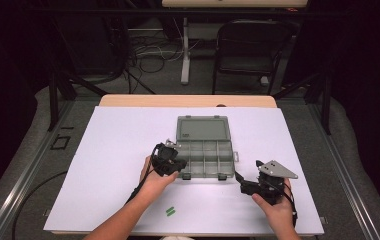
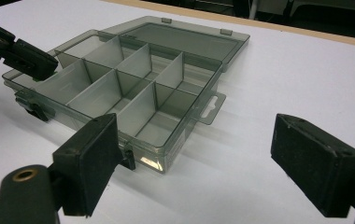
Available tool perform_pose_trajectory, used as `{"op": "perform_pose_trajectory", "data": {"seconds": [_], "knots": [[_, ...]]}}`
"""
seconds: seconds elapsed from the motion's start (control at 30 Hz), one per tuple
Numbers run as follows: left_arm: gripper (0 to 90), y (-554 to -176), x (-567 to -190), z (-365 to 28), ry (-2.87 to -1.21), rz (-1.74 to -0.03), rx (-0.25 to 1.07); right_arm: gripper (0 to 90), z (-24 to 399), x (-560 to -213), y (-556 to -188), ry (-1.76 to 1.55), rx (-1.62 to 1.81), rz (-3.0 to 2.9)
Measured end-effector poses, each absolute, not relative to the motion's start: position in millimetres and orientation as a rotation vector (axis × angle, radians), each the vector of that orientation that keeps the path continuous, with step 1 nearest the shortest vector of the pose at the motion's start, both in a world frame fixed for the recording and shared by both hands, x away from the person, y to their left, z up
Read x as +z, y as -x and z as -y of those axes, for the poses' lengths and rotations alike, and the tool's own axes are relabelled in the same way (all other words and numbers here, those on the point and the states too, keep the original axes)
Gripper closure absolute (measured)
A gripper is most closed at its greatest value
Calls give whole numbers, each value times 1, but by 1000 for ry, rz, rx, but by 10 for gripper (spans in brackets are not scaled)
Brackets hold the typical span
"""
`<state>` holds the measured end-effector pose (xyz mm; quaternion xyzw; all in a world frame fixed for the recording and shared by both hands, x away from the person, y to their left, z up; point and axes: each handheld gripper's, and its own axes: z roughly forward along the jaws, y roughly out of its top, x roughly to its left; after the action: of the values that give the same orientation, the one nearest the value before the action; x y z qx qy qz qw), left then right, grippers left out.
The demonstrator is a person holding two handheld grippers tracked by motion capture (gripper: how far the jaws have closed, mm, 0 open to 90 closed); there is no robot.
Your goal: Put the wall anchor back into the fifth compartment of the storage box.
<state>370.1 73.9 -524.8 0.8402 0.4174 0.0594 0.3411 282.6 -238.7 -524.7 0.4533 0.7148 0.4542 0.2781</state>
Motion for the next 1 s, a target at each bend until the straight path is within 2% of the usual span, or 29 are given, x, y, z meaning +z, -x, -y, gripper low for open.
{"op": "perform_pose_trajectory", "data": {"seconds": [0.4, 0.67, 1.0], "knots": [[830, -371, -529, -73, -2203, -1084, 147, 150, 240, -523, -282, -1227, 1199, -1935], [692, -369, -525, -78, -2181, -1073, 133, 150, 240, -524, -282, -1221, 1216, -1914], [584, -362, -515, -84, -2155, -1056, 153, 150, 240, -524, -282, -1221, 1213, -1914]]}}
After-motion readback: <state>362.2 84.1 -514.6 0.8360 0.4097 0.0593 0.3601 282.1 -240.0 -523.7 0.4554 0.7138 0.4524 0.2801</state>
